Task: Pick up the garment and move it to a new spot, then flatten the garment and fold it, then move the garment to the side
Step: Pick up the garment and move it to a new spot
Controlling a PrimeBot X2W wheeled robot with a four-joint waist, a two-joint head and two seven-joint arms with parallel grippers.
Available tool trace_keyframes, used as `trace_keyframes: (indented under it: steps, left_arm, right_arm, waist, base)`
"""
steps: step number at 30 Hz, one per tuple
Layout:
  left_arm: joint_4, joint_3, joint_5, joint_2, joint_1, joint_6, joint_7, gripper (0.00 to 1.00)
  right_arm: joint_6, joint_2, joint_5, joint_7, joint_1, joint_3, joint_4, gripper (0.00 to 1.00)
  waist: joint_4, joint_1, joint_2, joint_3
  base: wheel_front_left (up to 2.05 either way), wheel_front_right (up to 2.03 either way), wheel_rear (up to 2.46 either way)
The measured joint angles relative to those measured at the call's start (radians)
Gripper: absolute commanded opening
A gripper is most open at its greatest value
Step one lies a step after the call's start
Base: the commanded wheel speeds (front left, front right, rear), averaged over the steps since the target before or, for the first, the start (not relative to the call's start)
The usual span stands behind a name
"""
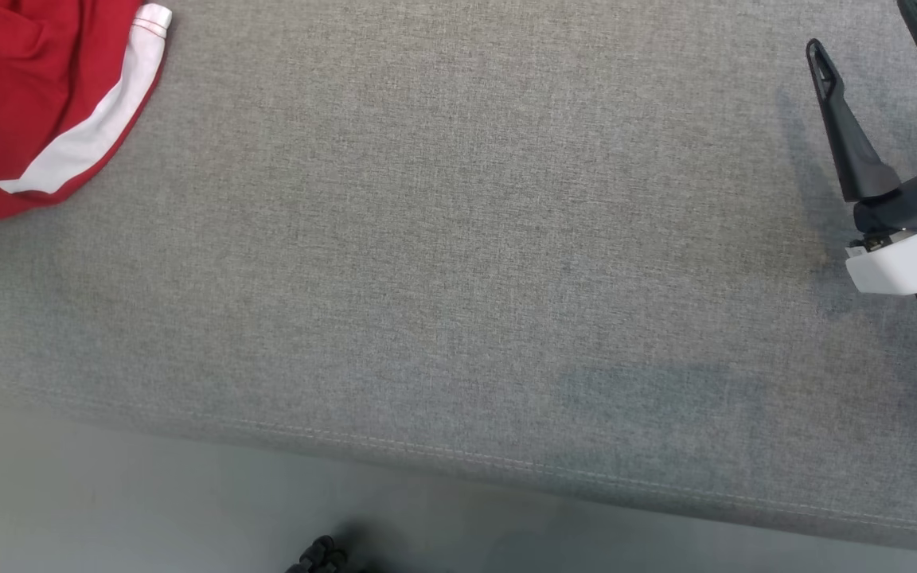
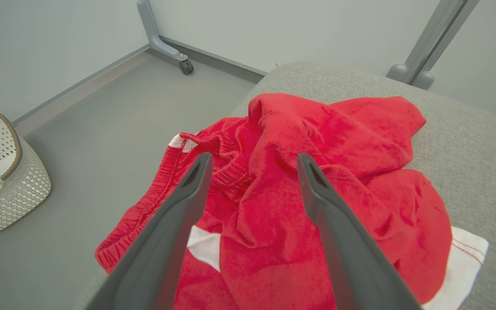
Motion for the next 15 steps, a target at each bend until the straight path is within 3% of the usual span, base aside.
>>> trace_keyframes:
  steps: [7, 15]
  left_arm:
    - [0.068, 0.004, -0.055, -0.003, 0.003, -0.007, 0.097, 1.00]
    - [0.115, 0.002, -0.055, 0.035, 0.003, -0.010, 0.167, 1.00]
  right_arm:
    - [0.004, -0.001, 0.000, 0.013, -0.001, 0.021, -0.010, 1.00]
    - [0.010, -0.004, 0.000, 0.029, -0.003, 0.032, -0.026, 1.00]
  waist:
    - [-0.013, 0.0000, 0.0000, 0.002]
    - [-0.046, 0.0000, 0.0000, 0.010]
  base:
    - [0.00, 0.00, 0.00]
    - [0.00, 0.00, 0.00]
